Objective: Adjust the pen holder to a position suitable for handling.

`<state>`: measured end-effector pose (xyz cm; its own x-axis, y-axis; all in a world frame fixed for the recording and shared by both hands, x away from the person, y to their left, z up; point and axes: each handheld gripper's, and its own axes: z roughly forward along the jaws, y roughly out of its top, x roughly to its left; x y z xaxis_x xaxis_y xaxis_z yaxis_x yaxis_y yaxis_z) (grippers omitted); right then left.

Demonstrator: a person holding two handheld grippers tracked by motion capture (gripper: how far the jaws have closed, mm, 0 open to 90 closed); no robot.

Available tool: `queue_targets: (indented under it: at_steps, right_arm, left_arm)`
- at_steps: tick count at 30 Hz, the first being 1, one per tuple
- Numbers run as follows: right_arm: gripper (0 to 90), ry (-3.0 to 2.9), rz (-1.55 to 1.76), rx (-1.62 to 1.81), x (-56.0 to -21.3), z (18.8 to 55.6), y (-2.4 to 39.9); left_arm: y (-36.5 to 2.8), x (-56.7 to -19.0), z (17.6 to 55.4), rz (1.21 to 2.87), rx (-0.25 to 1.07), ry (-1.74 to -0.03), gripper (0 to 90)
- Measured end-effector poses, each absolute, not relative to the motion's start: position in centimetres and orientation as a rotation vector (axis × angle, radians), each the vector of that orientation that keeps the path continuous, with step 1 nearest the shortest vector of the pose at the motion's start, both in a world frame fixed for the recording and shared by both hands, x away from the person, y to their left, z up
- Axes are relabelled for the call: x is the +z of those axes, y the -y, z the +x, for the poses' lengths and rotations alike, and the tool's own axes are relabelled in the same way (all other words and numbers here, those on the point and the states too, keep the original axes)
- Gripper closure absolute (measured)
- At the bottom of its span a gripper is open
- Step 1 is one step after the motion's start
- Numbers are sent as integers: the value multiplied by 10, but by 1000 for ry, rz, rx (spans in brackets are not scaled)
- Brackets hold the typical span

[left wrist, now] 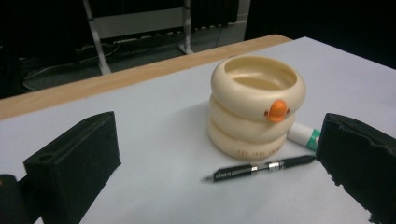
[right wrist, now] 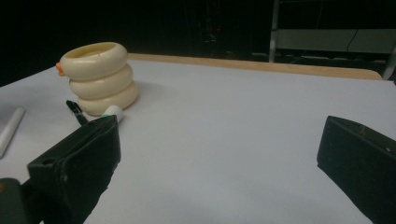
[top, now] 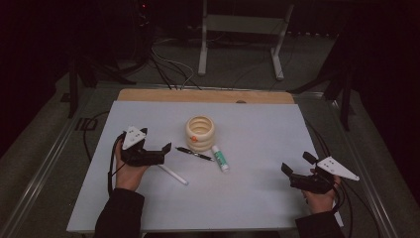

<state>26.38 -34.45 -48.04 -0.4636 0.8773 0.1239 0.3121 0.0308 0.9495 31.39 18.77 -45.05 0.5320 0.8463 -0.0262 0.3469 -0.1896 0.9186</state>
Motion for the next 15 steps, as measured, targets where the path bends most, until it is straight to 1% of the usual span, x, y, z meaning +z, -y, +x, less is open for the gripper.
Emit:
queue_targets:
  at_steps: [8, 15]
  right_arm:
    - [1, -1806, 1202, 1443, -481, 265, 344]
    - [1, -1811, 1199, 1438, -480, 266, 343]
  left_arm:
    - [-210, -460, 293, 1738, 701, -1031, 0]
    - [-220, -461, 284, 1695, 741, -1046, 0]
